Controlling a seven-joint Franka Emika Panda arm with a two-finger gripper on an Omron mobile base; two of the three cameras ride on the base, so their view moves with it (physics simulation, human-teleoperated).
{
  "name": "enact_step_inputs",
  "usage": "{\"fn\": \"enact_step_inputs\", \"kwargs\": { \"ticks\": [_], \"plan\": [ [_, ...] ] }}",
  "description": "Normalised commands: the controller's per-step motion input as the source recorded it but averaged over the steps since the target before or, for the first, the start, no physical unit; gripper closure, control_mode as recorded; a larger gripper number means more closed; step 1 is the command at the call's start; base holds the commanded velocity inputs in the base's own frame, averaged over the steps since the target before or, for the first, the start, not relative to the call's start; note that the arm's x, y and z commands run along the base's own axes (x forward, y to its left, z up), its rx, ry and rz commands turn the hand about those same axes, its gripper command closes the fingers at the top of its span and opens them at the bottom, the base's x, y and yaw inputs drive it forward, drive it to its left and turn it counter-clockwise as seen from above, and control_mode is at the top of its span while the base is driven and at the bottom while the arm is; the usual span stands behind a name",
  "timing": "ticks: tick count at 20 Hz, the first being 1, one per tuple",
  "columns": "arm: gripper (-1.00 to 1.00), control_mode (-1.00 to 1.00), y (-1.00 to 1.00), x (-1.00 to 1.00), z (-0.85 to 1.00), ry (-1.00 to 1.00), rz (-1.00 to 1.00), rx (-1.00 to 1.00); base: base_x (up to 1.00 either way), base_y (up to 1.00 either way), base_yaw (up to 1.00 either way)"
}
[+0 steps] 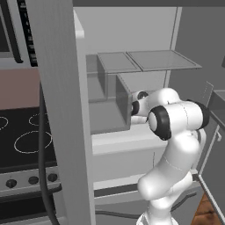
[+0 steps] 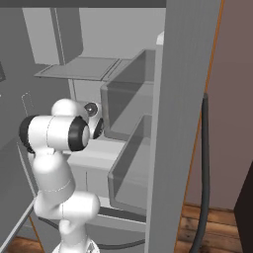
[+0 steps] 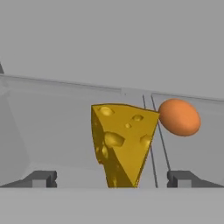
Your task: Pick the cheese from the fridge and the cheese grater from the cabinet and place them next to the salad bowl.
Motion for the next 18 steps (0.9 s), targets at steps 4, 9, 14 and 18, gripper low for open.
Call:
{"fn": "enact_step_inputs", "kwargs": {
  "ticks": [4, 9, 14, 18],
  "plan": [
    [-1.00, -1.00, -0.01, 0.23, -0.08, 0.00, 0.00, 0.00, 0.00, 0.00, 0.00],
    [-1.00, -1.00, -0.07, 0.19, -0.03, 0.00, 0.00, 0.00, 0.00, 0.00, 0.00],
    [-1.00, -1.00, -0.05, 0.11, -0.23, 0.00, 0.00, 0.00, 0.00, 0.00, 0.00],
    [-1.00, -1.00, 0.00, 0.13, -0.26, 0.00, 0.00, 0.00, 0.00, 0.00, 0.00]
  ]
}}
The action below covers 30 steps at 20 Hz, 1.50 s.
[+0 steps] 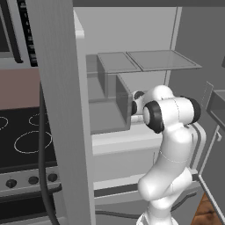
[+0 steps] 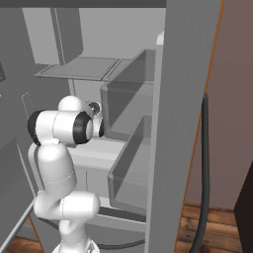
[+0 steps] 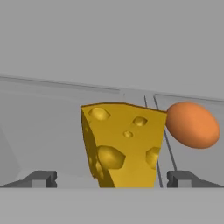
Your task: Pick the cheese from the fridge and the cheese grater from the cabinet and place them next to the salad bowl.
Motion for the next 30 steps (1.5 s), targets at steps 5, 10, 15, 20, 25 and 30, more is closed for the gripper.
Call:
{"fn": "enact_step_inputs", "kwargs": {
  "ticks": [5, 10, 15, 20, 25, 30],
  "plan": [
    [-1.00, -1.00, 0.00, 0.14, -0.18, 0.00, 0.00, 0.00, 0.00, 0.00, 0.00],
    [1.00, -1.00, 0.00, 0.07, -0.16, 0.00, 0.00, 0.00, 0.00, 0.00, 0.00],
    [1.00, -1.00, 0.00, 0.08, -0.18, 0.00, 0.00, 0.00, 0.00, 0.00, 0.00],
    [1.00, -1.00, 0.00, 0.00, -0.05, 0.00, 0.00, 0.00, 0.00, 0.00, 0.00],
    [1.00, -1.00, 0.00, -0.12, 0.00, 0.00, 0.00, 0.00, 0.00, 0.00, 0.00],
    [1.00, -1.00, 0.00, -0.35, -0.01, 0.00, 0.00, 0.00, 0.00, 0.00, 0.00]
  ]
}}
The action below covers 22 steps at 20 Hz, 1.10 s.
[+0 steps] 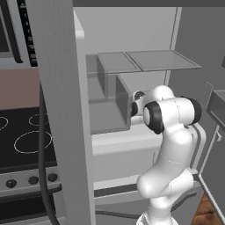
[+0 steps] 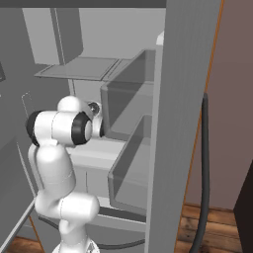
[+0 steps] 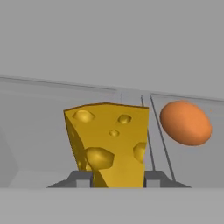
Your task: Pick the cheese from the fridge and the cheese grater from the cabinet and place them next to the salad bowl.
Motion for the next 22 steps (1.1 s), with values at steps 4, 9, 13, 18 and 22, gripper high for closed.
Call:
{"fn": "enact_step_inputs", "kwargs": {
  "ticks": [4, 9, 13, 18, 22],
  "plan": [
    [1.00, -1.00, -0.07, -0.44, 0.00, 0.00, 0.00, 0.00, 0.00, 0.00, 0.00],
    [1.00, -1.00, -0.02, -0.38, 0.00, 0.00, 0.00, 0.00, 0.00, 0.00, 0.00],
    [1.00, -1.00, 0.00, -0.26, 0.01, -0.05, 0.00, 0.00, 0.00, 0.00, 0.00],
    [1.00, -1.00, -0.03, -0.41, 0.14, -0.07, 0.00, 0.00, 0.00, 0.00, 0.00],
    [1.00, -1.00, -0.11, -0.56, 0.26, -0.01, 0.00, 0.00, 0.00, 0.00, 0.00]
  ]
}}
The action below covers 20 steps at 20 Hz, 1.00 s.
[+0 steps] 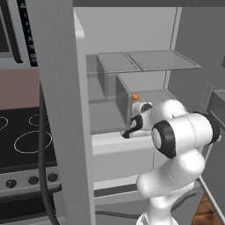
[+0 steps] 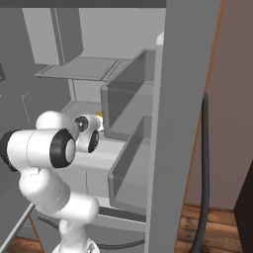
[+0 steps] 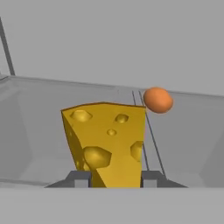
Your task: Pick the cheese from the fridge and the cheese grater from the cabinet and place them next to the salad bowl.
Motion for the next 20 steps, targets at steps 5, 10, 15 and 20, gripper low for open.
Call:
{"fn": "enact_step_inputs", "kwargs": {
  "ticks": [5, 10, 15, 20],
  "plan": [
    [1.00, -1.00, -0.15, -0.55, 0.51, 0.04, 0.00, 0.00, 0.00, 0.00, 0.00],
    [1.00, -1.00, -0.13, -0.54, 0.68, 0.20, 0.00, 0.00, 0.00, 0.00, 0.00],
    [1.00, -1.00, -0.09, -0.65, 0.82, 0.25, -0.02, 0.00, 0.00, 0.00, 0.00],
    [1.00, -1.00, -0.10, -0.96, 0.65, 0.03, -0.03, 0.00, 0.00, 0.00, 0.00]
  ]
}}
